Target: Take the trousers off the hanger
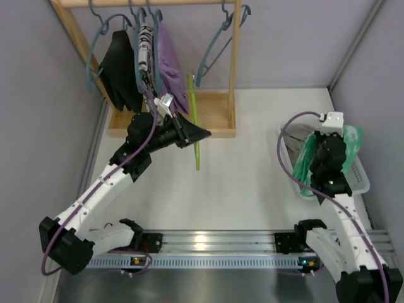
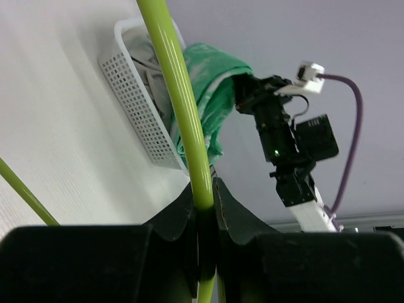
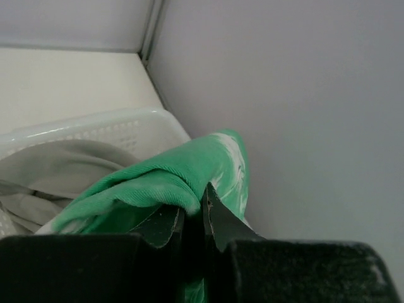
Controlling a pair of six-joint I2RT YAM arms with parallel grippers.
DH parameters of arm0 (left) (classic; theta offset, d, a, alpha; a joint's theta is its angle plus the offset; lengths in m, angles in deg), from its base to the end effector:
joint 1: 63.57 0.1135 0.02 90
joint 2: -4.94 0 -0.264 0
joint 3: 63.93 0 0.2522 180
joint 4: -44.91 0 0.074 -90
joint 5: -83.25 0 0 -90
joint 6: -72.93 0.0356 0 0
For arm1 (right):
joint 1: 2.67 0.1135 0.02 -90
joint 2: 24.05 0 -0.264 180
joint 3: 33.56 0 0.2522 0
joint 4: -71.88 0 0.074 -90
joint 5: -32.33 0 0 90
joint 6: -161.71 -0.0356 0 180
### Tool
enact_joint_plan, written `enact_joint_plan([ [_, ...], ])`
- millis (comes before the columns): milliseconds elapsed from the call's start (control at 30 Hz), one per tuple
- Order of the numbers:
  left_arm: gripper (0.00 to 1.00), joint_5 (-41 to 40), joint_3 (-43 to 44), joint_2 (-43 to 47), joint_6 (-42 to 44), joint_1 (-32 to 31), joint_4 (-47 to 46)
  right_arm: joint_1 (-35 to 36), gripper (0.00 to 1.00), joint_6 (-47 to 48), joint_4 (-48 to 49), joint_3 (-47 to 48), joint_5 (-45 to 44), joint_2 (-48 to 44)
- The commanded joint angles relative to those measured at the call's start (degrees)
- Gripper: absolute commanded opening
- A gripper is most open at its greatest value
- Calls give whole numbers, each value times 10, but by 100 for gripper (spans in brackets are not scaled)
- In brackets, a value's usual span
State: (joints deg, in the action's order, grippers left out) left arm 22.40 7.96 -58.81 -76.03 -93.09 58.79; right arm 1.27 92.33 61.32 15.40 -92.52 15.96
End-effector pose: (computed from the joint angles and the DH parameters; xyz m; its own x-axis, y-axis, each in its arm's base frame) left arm 0.2155 -0.1419 0.3755 -0.7749 -0.4211 -0.4713 0.3648 0.3110 -0.8776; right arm 0.1711 -0.0086 0.3196 -0.2071 -0.3040 -0.9299 0.4707 0.8023 -0.3671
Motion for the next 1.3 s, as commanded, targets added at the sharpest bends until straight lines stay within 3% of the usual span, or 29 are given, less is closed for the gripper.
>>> enact_joint_plan([
  [0,0,15,23,32,38,-2,-43,-8,0,-29,109,13,65,79],
  [233,0,31,40,49,87,-3,-6,-25,0,-67,114,51,134,230],
  [467,0,31,80,58,140,-2,39,-34,21,-89,38,110,238,364],
  [600,0,42,134,36,163,-1,90,-89,58,-115,-4,137,291,362],
  [667,0,52,151,27,173,-1,102,-102,71,-117,-27,142,327,334],
  [700,0,53,165,24,176,0,113,-109,87,-119,-30,146,336,322],
  [767,0,54,180,16,178,2,121,-112,99,-119,-75,152,365,286],
  [1033,0,70,311,-78,155,24,120,-113,99,-125,-174,202,438,184],
  [1267,0,49,450,-210,84,42,120,-113,99,-160,-287,324,464,155],
])
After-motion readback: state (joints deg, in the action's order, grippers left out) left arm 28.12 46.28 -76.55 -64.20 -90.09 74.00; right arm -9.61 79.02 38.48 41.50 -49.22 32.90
